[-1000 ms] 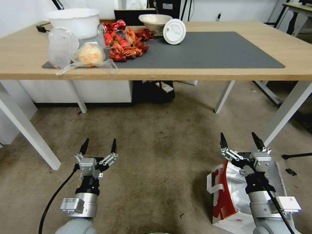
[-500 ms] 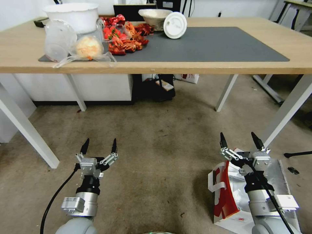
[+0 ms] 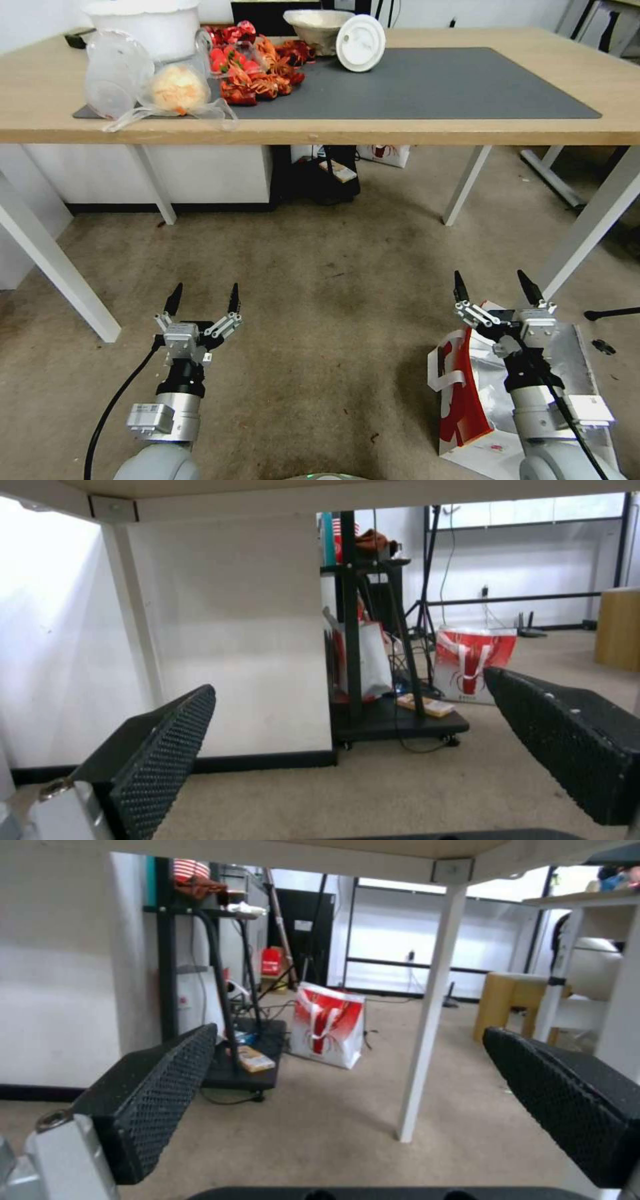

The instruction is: Pick up the food delivery bag from the floor and place it on the table.

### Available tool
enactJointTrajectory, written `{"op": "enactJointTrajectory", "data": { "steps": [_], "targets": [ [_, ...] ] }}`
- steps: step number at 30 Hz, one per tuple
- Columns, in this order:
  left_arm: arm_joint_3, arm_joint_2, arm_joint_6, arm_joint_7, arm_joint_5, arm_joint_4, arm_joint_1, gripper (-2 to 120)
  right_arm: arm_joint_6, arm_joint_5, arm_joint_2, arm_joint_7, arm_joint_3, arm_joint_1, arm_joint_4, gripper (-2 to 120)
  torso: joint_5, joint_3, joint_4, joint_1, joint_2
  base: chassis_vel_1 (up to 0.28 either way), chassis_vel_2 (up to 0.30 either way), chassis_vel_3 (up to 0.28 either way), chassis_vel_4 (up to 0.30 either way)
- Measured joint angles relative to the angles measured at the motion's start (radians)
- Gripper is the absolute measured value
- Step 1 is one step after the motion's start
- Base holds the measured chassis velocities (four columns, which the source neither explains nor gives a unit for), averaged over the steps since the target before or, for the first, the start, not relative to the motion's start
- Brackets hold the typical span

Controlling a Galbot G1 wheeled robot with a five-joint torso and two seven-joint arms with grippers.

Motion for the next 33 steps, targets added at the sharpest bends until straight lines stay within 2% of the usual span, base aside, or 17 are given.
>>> {"op": "enactJointTrajectory", "data": {
  "steps": [7, 15, 18, 33],
  "targets": [
    [0.006, 0.005, -0.002, 0.009, -0.003, 0.000, 0.009, 100, -0.015, 0.020, -0.023, 0.011, 0.072, 0.002, -0.021, 100, -0.0001, 0.000, 0.0000, 0.000, 0.002, 0.000, 0.000, 0.000, 0.000],
    [0.008, 0.022, 0.006, 0.010, 0.000, -0.002, 0.018, 99, -0.008, 0.048, -0.078, 0.024, 0.218, -0.003, -0.145, 100, 0.0002, 0.000, -0.0001, 0.001, 0.004, 0.000, 0.000, 0.000, 0.000],
    [0.012, 0.023, 0.012, 0.009, 0.000, 0.020, 0.012, 99, 0.007, 0.078, -0.116, 0.004, 0.276, -0.001, -0.218, 100, 0.0001, 0.000, -0.0001, 0.001, 0.005, 0.000, 0.000, 0.000, 0.000],
    [0.020, 0.017, 0.017, 0.004, 0.015, 0.033, 0.011, 99, -0.001, 0.034, -0.200, -0.020, 0.316, 0.071, -0.410, 100, 0.0001, 0.000, 0.0001, 0.001, 0.007, 0.000, 0.000, 0.000, 0.000]
  ]
}}
